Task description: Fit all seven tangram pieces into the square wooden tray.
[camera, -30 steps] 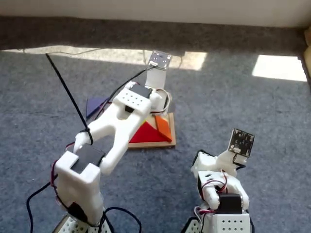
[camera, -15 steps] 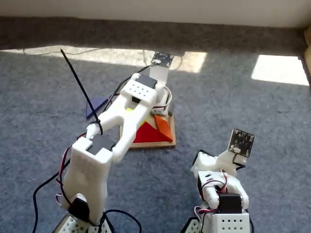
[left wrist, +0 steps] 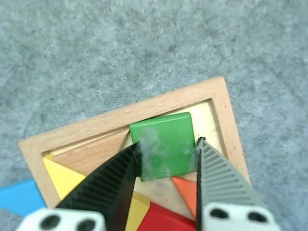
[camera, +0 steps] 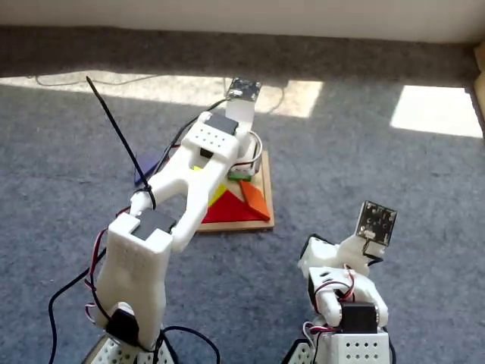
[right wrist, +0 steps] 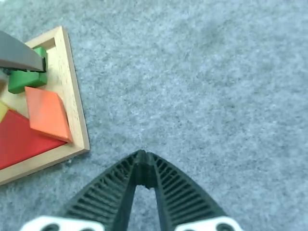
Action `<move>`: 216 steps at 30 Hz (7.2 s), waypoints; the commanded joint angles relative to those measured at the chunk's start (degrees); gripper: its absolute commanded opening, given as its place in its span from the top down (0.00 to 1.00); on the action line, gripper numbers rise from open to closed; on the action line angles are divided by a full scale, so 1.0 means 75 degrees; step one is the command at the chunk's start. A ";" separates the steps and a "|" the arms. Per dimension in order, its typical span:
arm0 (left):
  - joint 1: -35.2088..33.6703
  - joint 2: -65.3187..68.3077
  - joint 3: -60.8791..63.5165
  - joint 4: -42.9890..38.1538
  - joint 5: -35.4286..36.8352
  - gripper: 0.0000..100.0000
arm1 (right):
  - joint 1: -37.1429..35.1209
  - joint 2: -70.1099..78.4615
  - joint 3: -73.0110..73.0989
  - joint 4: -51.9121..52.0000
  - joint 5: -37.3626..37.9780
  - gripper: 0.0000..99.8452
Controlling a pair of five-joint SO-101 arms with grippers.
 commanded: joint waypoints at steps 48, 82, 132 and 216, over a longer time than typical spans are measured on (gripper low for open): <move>0.0135 -0.1342 0.0287 0.0117 -0.0305 0.82 | 0.0076 -0.0018 0.0944 0.0006 0.0012 0.99; -0.0100 -0.1717 0.0756 0.1805 -0.2262 0.72 | 0.0076 -0.0018 0.0944 0.0006 0.0012 0.99; 0.0358 -0.4050 0.4683 -0.2075 -0.0656 0.71 | 0.0076 -0.0018 0.0944 0.0006 0.0012 0.99; -0.2983 0.1260 -0.1647 0.2544 -0.1067 0.78 | 0.0076 -0.0018 0.0944 0.0006 0.0012 0.99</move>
